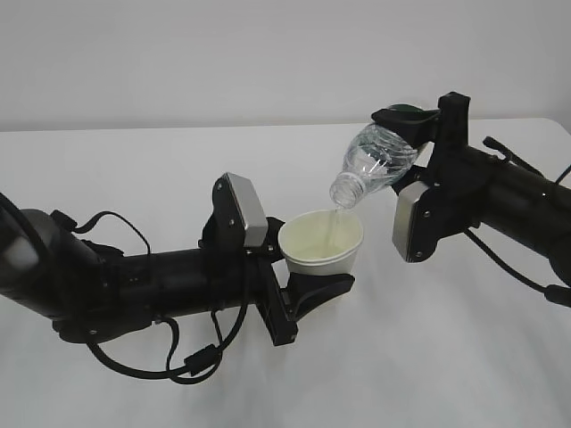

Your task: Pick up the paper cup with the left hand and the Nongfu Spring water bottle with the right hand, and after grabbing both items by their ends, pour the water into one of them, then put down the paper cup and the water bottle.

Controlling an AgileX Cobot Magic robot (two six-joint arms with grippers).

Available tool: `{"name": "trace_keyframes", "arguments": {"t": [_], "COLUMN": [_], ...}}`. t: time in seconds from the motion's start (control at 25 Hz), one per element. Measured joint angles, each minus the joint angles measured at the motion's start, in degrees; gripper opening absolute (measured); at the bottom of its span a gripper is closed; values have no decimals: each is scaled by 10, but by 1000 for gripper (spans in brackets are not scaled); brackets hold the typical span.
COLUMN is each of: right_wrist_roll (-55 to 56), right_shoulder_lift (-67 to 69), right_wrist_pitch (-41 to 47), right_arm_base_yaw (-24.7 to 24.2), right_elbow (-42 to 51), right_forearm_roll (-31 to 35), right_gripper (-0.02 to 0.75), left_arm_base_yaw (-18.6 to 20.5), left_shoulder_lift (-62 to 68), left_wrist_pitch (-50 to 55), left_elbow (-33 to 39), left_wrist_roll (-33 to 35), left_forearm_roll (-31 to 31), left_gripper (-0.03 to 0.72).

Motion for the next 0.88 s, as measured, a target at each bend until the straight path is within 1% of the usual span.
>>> {"name": "trace_keyframes", "arguments": {"t": [0.88], "right_wrist_roll": [-5], "right_shoulder_lift": [0], "right_wrist_pitch": [-1], "right_arm_base_yaw": [0], "right_elbow": [0], "right_forearm_roll": [0], "right_gripper": [463], "left_arm_base_yaw": [0], "left_shoulder_lift": [0], "left_wrist_pitch": [0], "left_elbow": [0], "left_wrist_roll": [0], "left_forearm_roll": [0], "left_gripper": [463]}}
